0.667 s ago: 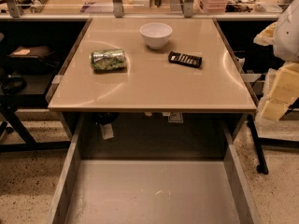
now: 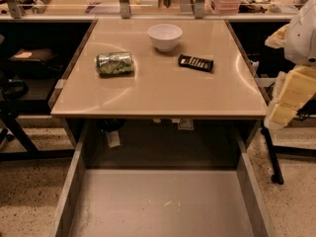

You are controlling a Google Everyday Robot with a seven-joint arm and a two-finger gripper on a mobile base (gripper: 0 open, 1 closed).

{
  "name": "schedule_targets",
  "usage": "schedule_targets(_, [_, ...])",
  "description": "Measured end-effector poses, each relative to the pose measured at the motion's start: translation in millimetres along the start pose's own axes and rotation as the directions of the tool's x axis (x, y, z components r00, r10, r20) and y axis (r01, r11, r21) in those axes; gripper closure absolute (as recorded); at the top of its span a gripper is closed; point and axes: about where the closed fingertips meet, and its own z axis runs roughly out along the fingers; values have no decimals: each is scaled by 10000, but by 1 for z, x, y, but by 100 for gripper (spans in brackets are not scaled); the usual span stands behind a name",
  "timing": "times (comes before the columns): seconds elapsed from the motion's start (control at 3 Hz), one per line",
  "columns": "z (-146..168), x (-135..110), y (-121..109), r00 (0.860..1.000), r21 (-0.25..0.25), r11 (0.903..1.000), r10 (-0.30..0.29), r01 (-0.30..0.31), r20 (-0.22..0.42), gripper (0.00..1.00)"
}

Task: Place rxbar chocolate into top drawer

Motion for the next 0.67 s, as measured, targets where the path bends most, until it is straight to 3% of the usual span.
schedule_targets(0.33, [29, -1, -14, 9971, 114, 9999, 39, -48, 761, 0])
schedule_targets(0.67, [57, -7, -43, 9797, 735, 9973, -177, 31, 1997, 0])
